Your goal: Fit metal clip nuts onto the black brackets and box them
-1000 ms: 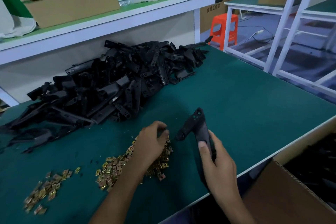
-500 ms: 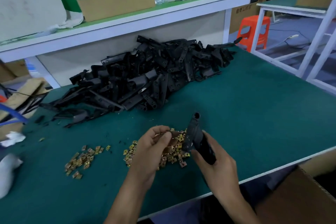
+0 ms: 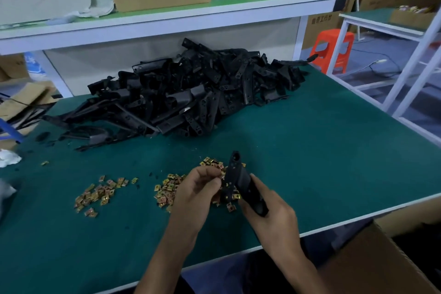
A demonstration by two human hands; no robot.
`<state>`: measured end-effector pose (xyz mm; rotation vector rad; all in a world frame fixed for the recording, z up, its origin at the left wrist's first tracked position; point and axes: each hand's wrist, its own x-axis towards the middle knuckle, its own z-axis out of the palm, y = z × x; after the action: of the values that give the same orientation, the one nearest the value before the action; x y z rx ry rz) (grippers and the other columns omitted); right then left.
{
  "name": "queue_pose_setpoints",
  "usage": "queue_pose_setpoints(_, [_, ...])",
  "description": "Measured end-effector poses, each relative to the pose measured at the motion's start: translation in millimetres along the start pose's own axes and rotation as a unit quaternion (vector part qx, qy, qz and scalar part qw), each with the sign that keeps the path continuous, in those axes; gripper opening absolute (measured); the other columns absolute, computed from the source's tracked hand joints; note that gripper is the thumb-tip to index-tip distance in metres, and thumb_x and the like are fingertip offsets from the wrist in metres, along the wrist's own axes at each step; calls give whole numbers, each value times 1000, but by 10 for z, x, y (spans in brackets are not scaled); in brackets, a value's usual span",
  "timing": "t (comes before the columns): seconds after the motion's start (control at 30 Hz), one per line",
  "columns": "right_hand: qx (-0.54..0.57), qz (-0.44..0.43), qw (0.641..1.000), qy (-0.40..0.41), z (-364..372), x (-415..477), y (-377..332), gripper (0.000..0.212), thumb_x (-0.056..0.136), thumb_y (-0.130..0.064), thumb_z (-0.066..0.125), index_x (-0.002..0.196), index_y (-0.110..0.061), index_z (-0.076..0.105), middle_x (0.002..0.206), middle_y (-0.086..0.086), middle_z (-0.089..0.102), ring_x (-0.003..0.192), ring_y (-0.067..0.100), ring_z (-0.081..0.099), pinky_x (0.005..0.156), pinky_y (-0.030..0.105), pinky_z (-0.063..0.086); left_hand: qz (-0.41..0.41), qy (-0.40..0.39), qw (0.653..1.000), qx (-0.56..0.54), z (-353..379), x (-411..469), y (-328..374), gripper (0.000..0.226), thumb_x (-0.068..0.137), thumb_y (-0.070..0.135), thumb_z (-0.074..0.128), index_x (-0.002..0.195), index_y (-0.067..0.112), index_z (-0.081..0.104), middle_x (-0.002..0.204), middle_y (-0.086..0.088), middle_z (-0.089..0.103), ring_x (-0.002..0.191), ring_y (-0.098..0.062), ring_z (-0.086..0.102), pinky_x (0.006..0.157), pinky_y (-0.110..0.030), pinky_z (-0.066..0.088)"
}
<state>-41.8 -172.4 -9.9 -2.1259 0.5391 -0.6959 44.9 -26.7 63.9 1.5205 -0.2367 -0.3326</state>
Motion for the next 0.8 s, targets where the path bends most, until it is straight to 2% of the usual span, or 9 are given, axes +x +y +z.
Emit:
queue_pose_setpoints(0.13, [-7, -9, 1000, 8, 7, 10, 10, 63, 80, -44, 82, 139, -43, 59, 85, -9, 65, 77, 9, 63, 70, 33, 54, 2, -6, 1000, 3, -56, -15, 25, 18, 93, -2, 63, 97, 14, 71, 88, 3, 75, 81, -6, 68, 70, -17, 54])
queue_pose_setpoints(0.23, [-22, -10, 1000, 7, 12, 7, 11, 62, 81, -44, 81, 139, -41, 60, 84, -10, 63, 78, 14, 64, 69, 39, 55, -1, -27, 999, 23, -99, -29, 51, 18, 92, -2, 64, 93, 13, 74, 87, 1, 75, 78, -8, 68, 68, -18, 54])
queue_pose_setpoints(0.33, [-32, -15, 999, 4, 15, 6, 12, 62, 81, -46, 80, 140, -41, 59, 86, -11, 63, 81, 17, 67, 69, 41, 56, 3, -38, 998, 53, -143, -25, 83, 24, 92, 0, 65, 89, 20, 77, 87, -1, 76, 78, -10, 69, 69, -19, 55])
queue_pose_setpoints(0.43, [-43, -23, 999, 2, 23, 7, 18, 63, 80, -45, 81, 139, -42, 59, 87, -10, 64, 80, 18, 67, 68, 42, 56, 5, -36, 997, 72, -195, -14, 95, 30, 93, 3, 65, 88, 31, 77, 88, 4, 76, 82, -8, 69, 72, -20, 55])
queue_pose_setpoints(0.53, [-52, -25, 998, -4, 33, 6, 12, 63, 80, -43, 82, 139, -42, 59, 86, -10, 64, 78, 18, 67, 66, 42, 56, 2, -38, 997, 74, -213, -5, 86, 31, 92, 3, 66, 88, 32, 77, 87, 4, 75, 80, -7, 68, 73, -22, 55])
queue_pose_setpoints(0.7, [-77, -32, 996, -19, 20, -1, -30, 64, 82, -45, 81, 141, -44, 55, 80, -18, 53, 74, 16, 64, 63, 39, 54, 1, -38, 995, 88, -227, -6, 87, 31, 90, 4, 69, 89, 34, 78, 84, 5, 76, 75, -6, 69, 70, -17, 54])
queue_pose_setpoints(0.8, [-86, -36, 995, -25, 19, -7, -36, 64, 82, -45, 80, 142, -44, 56, 82, -14, 56, 75, 18, 66, 64, 40, 54, 5, -50, 993, 109, -281, 11, 104, 33, 89, 3, 70, 88, 35, 78, 81, 7, 76, 74, -7, 70, 70, -18, 54])
